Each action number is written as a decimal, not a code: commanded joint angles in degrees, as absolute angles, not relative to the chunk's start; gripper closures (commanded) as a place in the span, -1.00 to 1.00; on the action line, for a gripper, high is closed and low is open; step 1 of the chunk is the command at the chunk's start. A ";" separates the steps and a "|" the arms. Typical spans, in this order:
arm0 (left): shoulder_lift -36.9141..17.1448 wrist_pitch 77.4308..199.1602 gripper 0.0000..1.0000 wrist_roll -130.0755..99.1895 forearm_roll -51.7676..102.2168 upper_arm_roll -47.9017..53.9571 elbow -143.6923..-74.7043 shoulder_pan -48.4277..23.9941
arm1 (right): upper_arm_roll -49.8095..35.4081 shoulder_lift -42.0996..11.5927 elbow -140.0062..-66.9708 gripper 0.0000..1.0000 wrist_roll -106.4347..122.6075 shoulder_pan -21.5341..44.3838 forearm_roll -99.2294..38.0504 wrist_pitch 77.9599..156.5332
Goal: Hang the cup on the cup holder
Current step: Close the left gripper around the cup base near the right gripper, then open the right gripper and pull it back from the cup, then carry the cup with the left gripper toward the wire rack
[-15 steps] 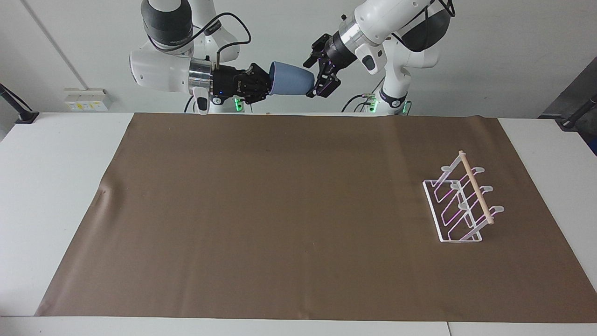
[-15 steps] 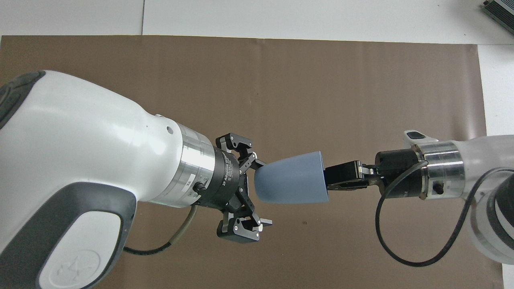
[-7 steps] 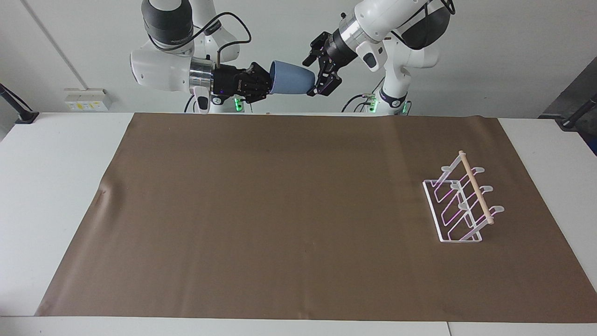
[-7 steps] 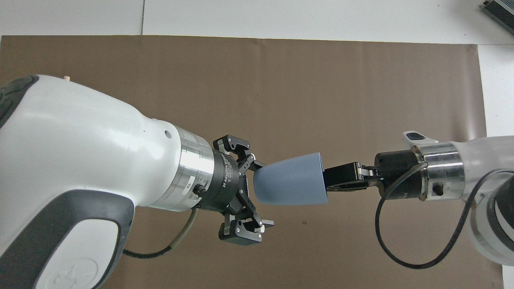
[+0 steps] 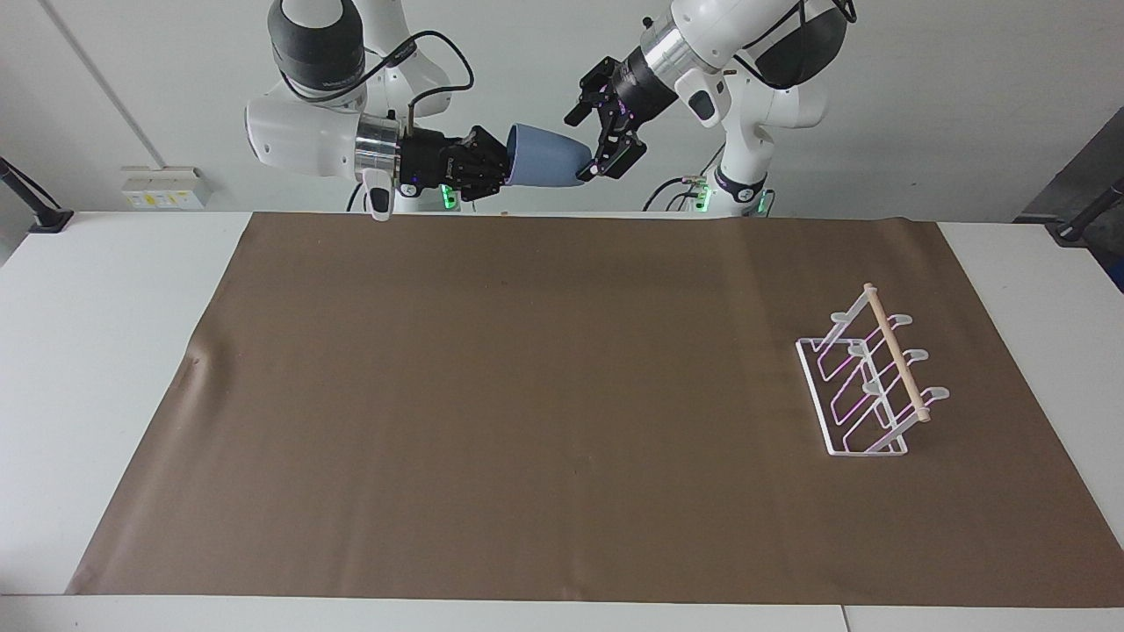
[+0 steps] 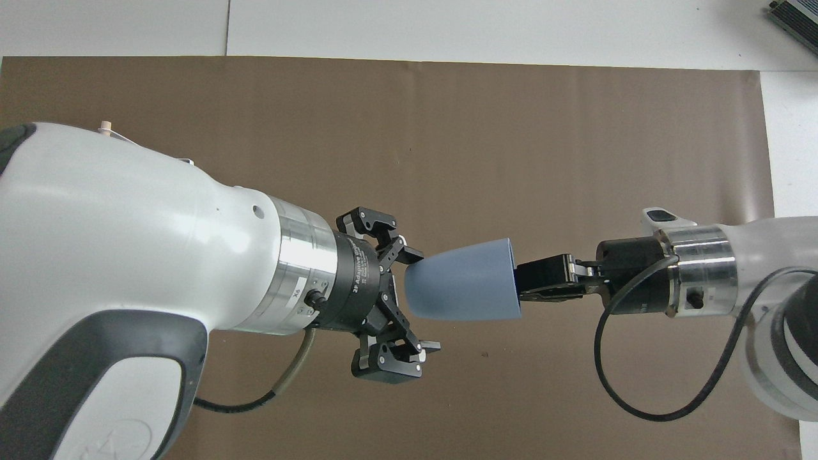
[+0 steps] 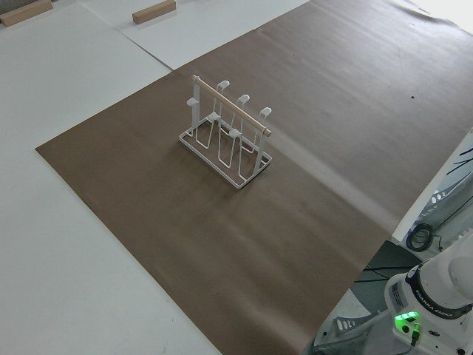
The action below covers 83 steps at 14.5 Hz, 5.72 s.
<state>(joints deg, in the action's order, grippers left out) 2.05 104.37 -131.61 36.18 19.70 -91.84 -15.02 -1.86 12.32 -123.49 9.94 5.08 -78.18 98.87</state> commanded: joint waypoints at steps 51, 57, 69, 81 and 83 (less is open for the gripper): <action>6.15 110.30 1.00 -125.62 18.55 19.34 -98.26 -13.89 | -1.14 11.96 -119.01 -1.00 13.18 -10.46 -48.20 92.54; 6.59 105.99 1.00 -115.85 14.51 19.25 -98.79 -11.95 | -1.58 10.20 -116.90 -1.00 12.48 -9.49 -30.00 104.22; 8.88 108.71 1.00 -96.87 3.53 19.25 -103.97 -6.69 | -3.08 3.87 -103.63 -1.00 11.95 -4.74 -1.14 108.72; 11.16 111.88 1.00 -85.87 -16.68 19.25 -110.91 -2.29 | 7.91 2.99 -91.40 -1.00 4.68 -0.08 -0.44 91.85; 12.56 114.33 1.00 -85.96 -20.55 19.25 -113.71 -0.89 | 6.86 2.20 -90.79 -1.00 3.96 -1.22 -0.35 90.27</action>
